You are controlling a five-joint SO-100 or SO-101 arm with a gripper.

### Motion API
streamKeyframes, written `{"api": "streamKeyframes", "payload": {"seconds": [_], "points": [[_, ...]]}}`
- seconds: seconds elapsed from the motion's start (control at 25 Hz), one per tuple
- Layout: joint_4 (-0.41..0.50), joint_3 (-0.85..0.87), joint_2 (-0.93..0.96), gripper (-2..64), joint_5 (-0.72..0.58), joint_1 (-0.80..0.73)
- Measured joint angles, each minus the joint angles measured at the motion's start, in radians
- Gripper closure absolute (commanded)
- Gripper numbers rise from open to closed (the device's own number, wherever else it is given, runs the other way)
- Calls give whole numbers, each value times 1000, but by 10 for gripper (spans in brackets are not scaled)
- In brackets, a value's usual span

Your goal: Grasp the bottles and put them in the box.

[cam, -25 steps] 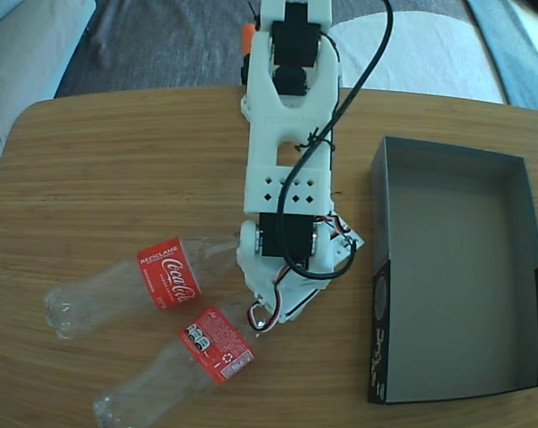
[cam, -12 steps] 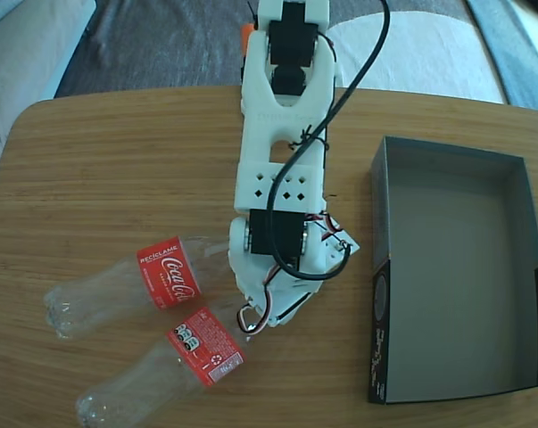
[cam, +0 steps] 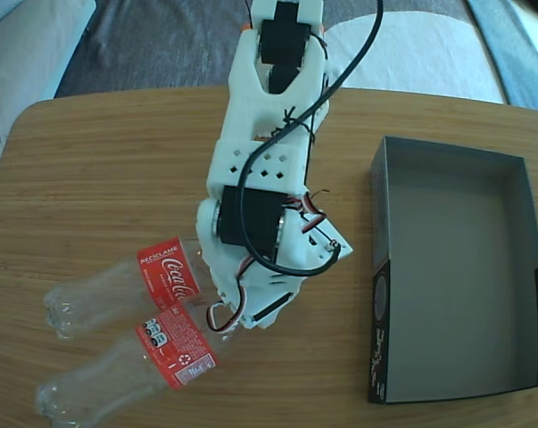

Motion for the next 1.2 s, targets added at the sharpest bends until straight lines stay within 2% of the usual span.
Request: {"api": "streamKeyframes", "payload": {"seconds": [0.28,0.52,0.96,1.2], "points": [[213,-236,9,616,2,6],[304,-279,147,616,2,-8],[319,-278,403,618,8,-97],[319,-115,525,618,8,-225]]}}
